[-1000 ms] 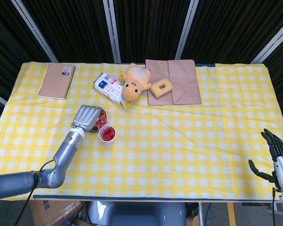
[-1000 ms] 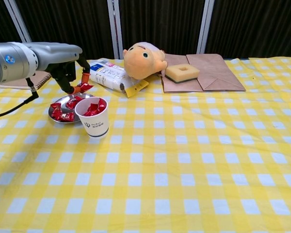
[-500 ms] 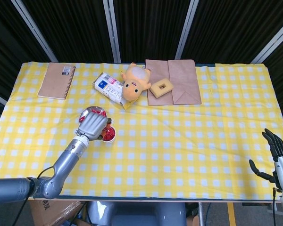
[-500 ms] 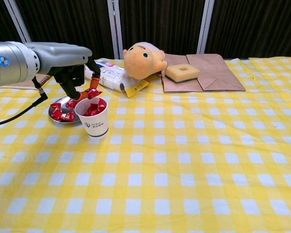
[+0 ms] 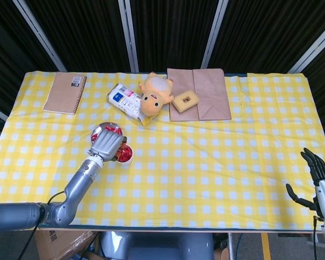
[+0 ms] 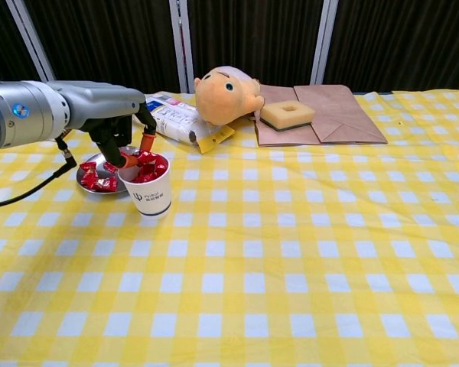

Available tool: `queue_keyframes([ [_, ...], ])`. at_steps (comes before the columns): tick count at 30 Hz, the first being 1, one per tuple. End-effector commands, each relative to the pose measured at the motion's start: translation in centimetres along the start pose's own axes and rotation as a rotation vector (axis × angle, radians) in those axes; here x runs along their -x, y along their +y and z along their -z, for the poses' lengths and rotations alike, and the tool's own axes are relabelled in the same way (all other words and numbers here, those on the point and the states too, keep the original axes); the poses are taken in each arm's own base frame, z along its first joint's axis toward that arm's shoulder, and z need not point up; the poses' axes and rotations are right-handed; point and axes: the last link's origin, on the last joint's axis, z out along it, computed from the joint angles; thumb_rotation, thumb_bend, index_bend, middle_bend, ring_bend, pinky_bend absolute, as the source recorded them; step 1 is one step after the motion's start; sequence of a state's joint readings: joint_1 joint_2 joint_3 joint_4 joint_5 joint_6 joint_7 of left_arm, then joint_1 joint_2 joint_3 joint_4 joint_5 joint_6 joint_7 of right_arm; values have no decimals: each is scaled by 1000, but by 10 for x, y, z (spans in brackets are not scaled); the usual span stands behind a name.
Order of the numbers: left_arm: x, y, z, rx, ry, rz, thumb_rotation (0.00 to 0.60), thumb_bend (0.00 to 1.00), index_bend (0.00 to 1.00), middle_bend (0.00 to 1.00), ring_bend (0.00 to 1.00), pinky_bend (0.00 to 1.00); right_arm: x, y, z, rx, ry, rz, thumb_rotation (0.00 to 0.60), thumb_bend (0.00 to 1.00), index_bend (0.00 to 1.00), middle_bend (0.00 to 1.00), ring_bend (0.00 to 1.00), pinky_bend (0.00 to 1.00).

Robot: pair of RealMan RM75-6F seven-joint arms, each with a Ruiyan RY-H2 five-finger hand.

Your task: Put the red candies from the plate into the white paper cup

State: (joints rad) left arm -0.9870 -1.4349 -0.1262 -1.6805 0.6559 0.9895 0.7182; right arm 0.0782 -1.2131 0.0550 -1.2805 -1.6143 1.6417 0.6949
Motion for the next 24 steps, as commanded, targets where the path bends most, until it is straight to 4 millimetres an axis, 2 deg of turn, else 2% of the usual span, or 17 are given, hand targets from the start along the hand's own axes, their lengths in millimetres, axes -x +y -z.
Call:
queue_keyframes([
  [1,2,1,-1,1,-3,0,600,377,493,948,1000,988,0,0,0,0,0,0,600,423,0,0,0,0],
  [12,-3,1,0,-2,24,28,600,311,405,937,1000,988,0,0,0,-2,0,0,600,423,0,0,0,0],
  [24,-7,4,6,28,39,53,600,293,393,935,1000,988,0,-1,1,-5,2,5,600,424,0,0,0,0],
])
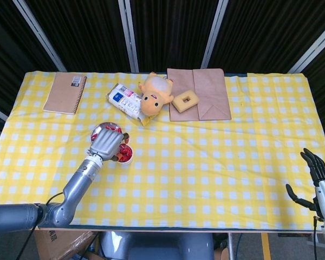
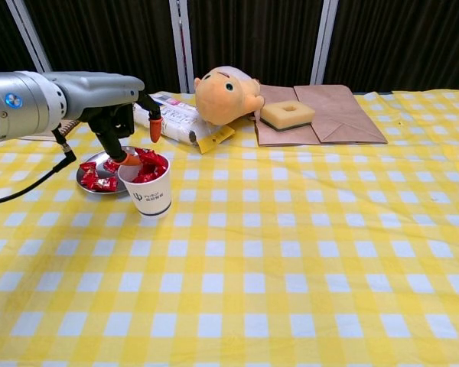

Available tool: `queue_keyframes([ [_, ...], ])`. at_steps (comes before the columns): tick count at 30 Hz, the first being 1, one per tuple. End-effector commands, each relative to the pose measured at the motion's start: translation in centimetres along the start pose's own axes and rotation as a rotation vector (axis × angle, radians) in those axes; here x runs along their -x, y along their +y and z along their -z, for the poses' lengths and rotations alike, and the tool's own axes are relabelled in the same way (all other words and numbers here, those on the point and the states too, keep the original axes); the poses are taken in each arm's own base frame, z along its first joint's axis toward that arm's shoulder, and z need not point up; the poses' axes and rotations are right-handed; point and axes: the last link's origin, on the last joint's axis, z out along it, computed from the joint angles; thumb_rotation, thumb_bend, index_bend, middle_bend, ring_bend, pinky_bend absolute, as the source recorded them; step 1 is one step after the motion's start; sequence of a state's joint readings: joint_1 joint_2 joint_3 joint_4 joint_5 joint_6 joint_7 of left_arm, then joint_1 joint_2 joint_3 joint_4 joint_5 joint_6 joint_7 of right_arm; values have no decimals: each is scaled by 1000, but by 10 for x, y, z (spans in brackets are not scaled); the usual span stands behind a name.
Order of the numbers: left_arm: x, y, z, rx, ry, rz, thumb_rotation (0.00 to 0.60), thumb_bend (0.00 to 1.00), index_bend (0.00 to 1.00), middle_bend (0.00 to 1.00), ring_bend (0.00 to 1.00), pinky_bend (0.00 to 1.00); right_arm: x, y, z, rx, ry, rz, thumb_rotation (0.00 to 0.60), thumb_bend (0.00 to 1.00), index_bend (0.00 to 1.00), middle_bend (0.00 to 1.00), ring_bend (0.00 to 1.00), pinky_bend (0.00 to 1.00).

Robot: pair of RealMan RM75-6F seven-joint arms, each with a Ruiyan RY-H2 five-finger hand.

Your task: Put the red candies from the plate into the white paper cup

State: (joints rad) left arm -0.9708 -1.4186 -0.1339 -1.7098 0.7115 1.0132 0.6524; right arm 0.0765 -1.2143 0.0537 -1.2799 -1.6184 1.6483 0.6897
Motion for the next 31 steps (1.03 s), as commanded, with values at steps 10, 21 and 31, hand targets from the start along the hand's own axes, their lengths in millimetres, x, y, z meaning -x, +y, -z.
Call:
queue_keyframes([
  [10,-12,-3,16,-4,81,65,600,241,259,772,871,900,0,2,-1,6,0,-2,600,423,0,0,0,0],
  [21,16,-64,140,-104,233,119,600,182,3,15,61,128,7,9,1,37,-57,98,600,424,0,0,0,0],
  [31,52,-118,239,-236,316,36,600,120,0,0,0,0,13,11,2,46,-52,241,600,424,0,0,0,0],
])
